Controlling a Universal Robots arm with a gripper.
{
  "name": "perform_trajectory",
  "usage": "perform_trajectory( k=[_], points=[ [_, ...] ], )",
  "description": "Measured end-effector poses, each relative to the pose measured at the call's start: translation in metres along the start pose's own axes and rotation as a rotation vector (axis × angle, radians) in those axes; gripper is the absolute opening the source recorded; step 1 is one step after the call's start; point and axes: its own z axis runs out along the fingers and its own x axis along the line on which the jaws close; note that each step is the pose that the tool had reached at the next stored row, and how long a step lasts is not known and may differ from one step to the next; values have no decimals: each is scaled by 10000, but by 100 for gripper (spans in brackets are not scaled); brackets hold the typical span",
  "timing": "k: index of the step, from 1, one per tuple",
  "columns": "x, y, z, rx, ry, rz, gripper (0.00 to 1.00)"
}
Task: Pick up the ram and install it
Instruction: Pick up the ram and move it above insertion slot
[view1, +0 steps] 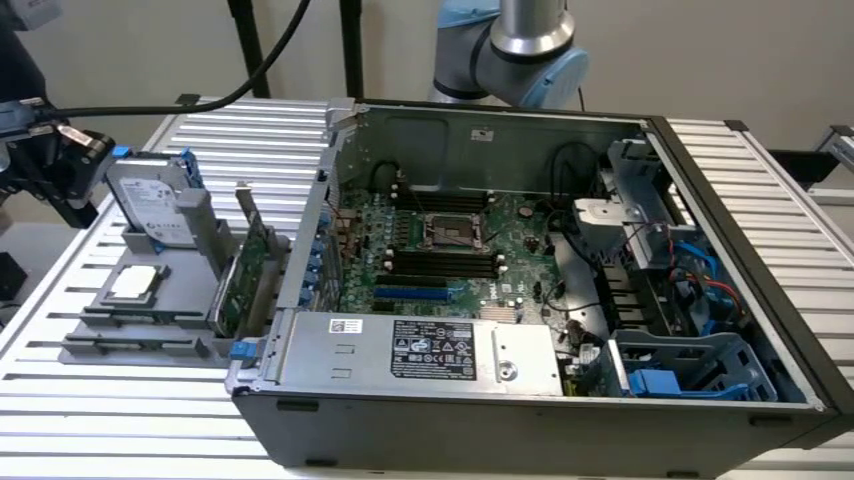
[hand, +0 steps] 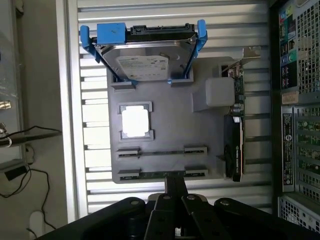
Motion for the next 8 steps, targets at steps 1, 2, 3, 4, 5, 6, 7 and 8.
perform_trajectory(
  k=[1, 2, 3, 4, 5, 6, 7, 8],
  points=[
    [0, 0, 0, 0, 0, 0, 0],
    [0, 0, 0, 0, 0, 0, 0],
    [0, 0, 1, 0, 1, -22, 0],
    [0, 0, 2, -1, 5, -97, 0],
    [1, 0, 4, -4, 12, -254, 0],
    [0, 0, 5, -5, 21, -438, 0],
    [0, 0, 6, -7, 30, -619, 0],
    [0, 0, 8, -8, 38, -803, 0]
  ],
)
